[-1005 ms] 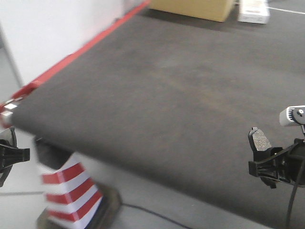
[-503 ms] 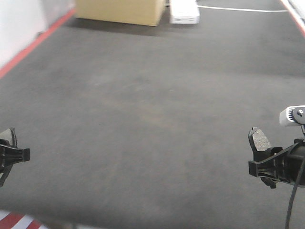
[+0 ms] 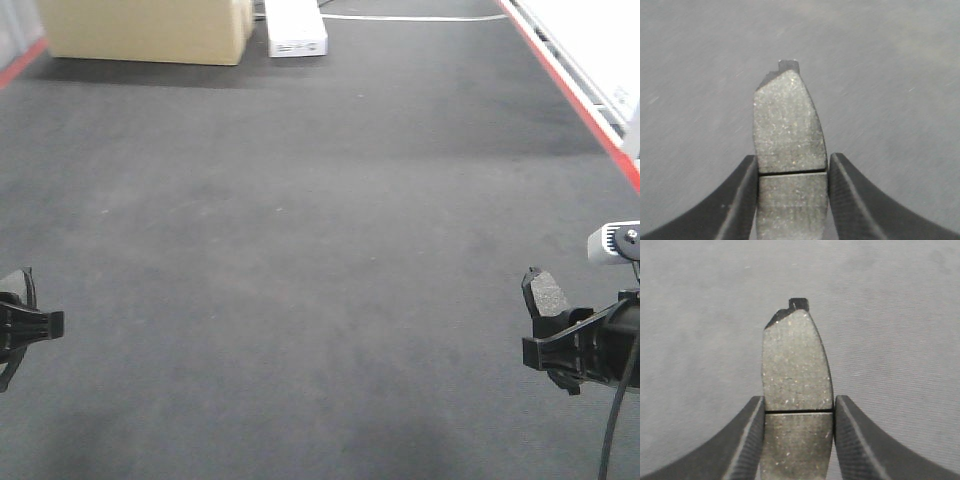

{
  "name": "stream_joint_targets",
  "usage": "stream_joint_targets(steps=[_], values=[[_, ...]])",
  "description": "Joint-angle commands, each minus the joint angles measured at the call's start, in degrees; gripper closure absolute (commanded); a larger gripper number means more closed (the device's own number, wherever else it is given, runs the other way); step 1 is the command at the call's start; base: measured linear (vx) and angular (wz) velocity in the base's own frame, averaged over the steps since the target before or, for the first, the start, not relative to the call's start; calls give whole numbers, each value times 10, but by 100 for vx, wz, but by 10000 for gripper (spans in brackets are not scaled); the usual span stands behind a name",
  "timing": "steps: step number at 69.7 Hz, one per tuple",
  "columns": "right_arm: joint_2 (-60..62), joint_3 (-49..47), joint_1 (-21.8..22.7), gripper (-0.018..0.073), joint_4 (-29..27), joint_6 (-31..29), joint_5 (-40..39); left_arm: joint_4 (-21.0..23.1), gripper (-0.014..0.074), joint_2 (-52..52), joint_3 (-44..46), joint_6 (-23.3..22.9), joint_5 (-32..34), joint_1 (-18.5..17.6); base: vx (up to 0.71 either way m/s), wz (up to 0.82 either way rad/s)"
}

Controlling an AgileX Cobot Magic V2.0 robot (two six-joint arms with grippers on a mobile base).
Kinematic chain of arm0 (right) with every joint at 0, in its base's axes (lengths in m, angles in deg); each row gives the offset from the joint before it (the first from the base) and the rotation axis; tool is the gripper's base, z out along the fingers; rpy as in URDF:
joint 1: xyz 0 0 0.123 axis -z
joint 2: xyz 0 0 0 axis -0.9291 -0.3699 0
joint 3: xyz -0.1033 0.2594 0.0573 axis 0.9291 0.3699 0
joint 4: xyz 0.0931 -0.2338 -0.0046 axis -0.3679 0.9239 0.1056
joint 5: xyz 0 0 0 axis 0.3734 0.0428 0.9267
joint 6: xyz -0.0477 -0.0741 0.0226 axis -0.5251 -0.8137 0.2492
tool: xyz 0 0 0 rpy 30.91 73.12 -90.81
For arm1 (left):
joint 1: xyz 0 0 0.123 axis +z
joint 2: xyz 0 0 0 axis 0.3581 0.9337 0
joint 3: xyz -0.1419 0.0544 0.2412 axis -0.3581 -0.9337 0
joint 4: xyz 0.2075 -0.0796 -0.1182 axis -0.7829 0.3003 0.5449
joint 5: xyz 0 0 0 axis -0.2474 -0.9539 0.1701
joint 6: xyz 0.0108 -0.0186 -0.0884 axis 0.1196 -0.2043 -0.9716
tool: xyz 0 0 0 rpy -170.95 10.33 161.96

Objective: Move and align brake pads A on conveyor
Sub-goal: 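Position both held pads above the dark conveyor belt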

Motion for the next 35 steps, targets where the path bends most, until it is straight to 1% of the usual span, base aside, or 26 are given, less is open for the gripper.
stream_joint_targets(steps=[1, 14, 35], values=[[9, -17, 1, 546, 2, -3, -42, -4, 464, -11, 15, -2, 36, -4, 8, -22], [9, -17, 1, 546, 2, -3, -42, -4, 464, -11, 15, -2, 36, -4, 5, -13], [9, -17, 1, 546, 2, -3, -42, -4, 464, -11, 15, -2, 36, -4, 0, 1]])
